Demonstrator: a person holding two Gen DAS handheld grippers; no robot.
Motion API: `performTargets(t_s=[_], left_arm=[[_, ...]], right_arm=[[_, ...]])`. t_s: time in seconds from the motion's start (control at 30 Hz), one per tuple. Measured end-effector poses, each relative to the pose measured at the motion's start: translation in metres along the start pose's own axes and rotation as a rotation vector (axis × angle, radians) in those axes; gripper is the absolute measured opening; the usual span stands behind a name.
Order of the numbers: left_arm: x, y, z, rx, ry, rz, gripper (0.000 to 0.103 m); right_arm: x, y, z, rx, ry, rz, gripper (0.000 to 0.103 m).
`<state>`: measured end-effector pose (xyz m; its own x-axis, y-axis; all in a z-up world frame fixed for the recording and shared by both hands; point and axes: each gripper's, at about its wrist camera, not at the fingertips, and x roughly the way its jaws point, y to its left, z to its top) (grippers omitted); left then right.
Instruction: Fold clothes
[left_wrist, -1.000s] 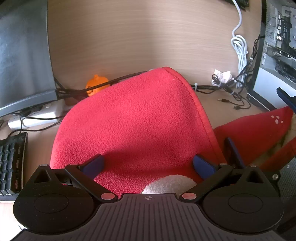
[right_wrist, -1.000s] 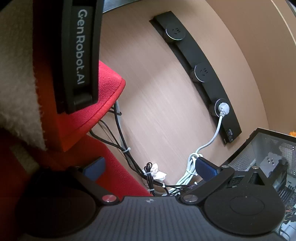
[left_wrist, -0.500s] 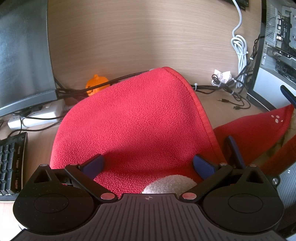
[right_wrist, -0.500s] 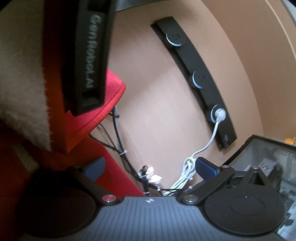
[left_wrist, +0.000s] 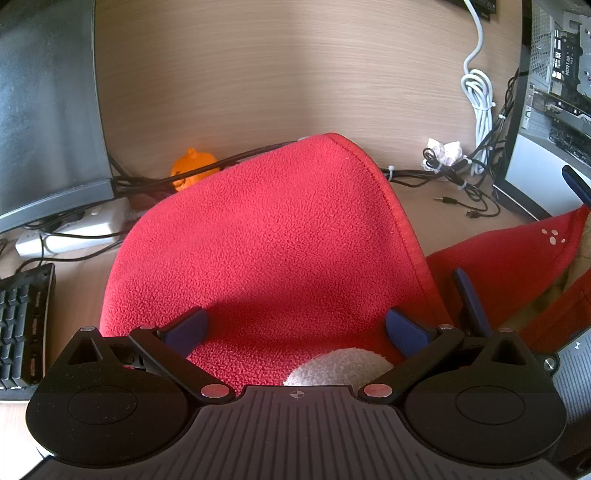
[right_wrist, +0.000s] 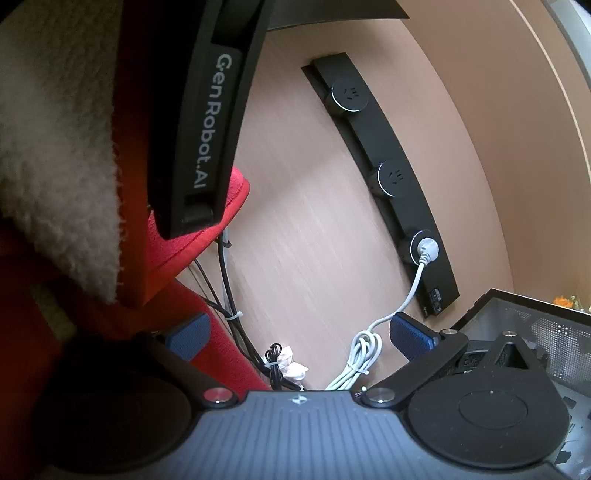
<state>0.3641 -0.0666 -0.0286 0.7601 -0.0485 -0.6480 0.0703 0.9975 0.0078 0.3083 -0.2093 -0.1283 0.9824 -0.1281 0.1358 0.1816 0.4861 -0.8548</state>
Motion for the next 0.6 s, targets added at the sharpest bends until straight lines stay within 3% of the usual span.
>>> performTargets(t_s=[0.6], left_arm=[[0.0, 0.0001, -0.0001, 0.0, 0.0, 0.0, 0.103]], right_arm=[[0.0022, -0.0004, 0.0045, 0.003, 0.005, 0.003, 0.103]])
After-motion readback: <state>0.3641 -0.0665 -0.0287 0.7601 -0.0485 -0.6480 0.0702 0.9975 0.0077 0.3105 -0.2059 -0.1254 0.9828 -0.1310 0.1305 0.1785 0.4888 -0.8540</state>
